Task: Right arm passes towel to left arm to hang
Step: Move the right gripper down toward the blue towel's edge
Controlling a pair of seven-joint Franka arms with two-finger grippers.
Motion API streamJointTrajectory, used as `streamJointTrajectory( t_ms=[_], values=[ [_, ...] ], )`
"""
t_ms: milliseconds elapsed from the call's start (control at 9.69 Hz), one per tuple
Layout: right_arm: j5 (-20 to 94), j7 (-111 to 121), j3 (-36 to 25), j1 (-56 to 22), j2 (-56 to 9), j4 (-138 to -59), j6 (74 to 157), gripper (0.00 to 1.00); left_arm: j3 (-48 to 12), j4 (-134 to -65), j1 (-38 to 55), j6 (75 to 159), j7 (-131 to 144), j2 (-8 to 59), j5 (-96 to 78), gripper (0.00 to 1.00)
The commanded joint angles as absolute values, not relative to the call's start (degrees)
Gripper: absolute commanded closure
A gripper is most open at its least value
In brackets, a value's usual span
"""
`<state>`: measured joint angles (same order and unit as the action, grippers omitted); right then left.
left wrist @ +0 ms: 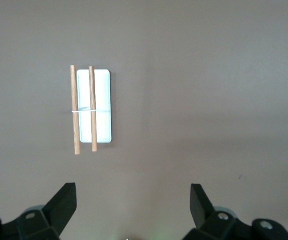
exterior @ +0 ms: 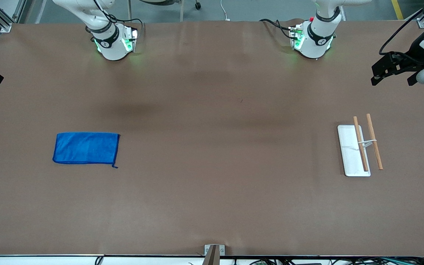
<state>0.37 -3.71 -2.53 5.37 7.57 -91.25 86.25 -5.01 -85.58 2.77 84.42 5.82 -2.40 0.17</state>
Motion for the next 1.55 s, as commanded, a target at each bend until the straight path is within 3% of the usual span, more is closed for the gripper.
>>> streamJointTrajectory(
  t_ms=[0,413,723,1032,1342,1445],
  values=[
    [0.4,-2.9,-2.3,5.9,7.1,-91.1,86.5,0.0,-5.4,-88.1,2.4,84.4,5.2,-2.8,0.2,0.0],
    [0.7,0.0,-2.3,6.1,5.5,-92.4,86.0,0.0,-5.3,-88.2,2.4,84.4,5.2,-2.5,-0.7,0.0],
    [0.2,1.2,-2.3,5.8,-1.4,-101.6,93.3,0.0,-5.2,-88.1,2.3,84.4,5.2,-2.5,-0.7,0.0],
    [-0.7,5.0,-2.3,5.7,-4.6,-120.5,120.5,0.0,-5.2,-87.9,2.3,84.6,5.2,-2.0,-0.6,0.0],
    [-0.8,7.1,-2.4,6.0,-16.2,-128.4,144.2,0.0,-5.1,-87.9,2.1,84.6,5.2,-1.6,-0.1,0.0],
    [-0.8,7.1,-2.3,6.1,-19.8,-128.5,148.7,0.0,-5.1,-88.0,2.1,84.5,5.3,-1.6,-0.1,0.0]
  ],
)
